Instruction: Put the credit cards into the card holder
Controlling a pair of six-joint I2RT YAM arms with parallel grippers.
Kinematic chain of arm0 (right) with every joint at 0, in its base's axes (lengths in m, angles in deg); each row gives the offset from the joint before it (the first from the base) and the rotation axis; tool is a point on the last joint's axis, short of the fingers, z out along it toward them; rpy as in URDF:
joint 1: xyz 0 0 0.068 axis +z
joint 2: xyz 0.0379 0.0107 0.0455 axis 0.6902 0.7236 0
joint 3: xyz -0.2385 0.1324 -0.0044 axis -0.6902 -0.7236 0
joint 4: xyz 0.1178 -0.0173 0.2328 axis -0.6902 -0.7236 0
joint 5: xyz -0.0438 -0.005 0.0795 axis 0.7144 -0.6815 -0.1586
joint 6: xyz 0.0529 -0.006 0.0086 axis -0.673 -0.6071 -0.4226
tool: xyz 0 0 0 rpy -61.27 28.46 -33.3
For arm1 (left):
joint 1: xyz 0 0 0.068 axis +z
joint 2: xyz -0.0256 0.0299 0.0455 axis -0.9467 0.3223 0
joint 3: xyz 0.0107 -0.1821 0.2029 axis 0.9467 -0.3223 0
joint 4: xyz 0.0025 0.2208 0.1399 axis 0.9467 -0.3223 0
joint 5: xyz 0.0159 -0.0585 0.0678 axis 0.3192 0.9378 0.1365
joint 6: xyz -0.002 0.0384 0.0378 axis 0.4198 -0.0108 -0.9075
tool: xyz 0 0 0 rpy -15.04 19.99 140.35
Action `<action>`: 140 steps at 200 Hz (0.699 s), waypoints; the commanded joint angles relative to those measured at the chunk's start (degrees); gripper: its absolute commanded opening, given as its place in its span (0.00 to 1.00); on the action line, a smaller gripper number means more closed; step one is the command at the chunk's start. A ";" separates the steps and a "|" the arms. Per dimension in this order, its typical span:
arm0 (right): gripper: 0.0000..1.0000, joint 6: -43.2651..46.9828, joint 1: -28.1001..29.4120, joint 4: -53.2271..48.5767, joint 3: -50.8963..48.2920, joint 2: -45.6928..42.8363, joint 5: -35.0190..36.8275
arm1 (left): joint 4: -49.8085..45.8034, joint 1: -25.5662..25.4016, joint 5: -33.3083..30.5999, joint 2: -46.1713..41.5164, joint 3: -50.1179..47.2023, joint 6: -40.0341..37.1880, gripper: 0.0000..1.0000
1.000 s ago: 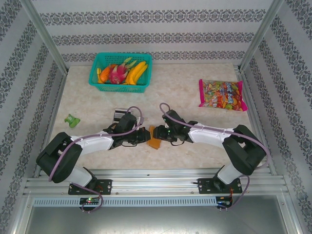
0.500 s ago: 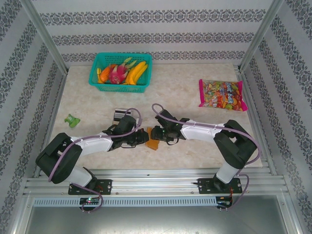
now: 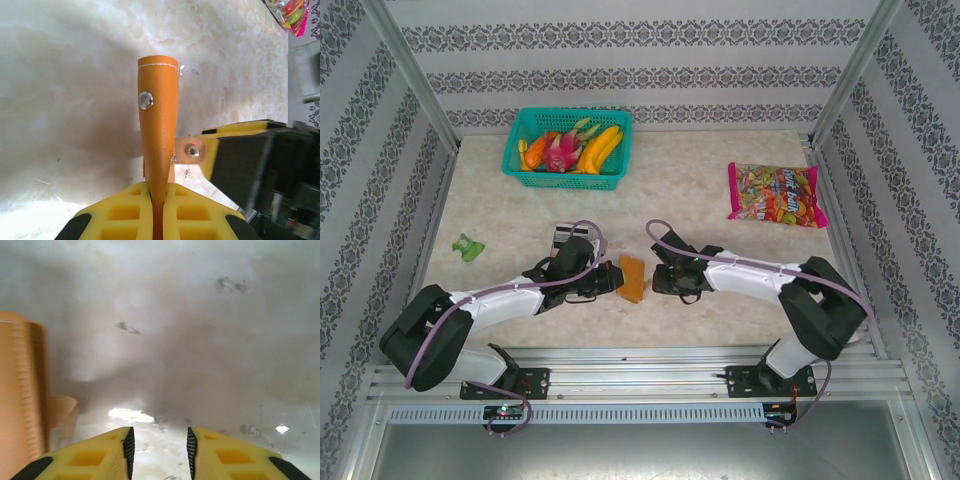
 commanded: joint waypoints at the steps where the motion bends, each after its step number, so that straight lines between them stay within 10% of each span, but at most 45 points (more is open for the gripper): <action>1: 0.39 -1.74 -1.73 6.15 -2.13 -4.14 -4.76 | 1.10 0.10 -0.25 0.23 0.39 0.23 0.00; 140: 0.44 -3.11 -2.68 11.52 -2.39 1.08 -15.94 | 1.93 0.10 -0.51 0.81 0.41 0.86 0.00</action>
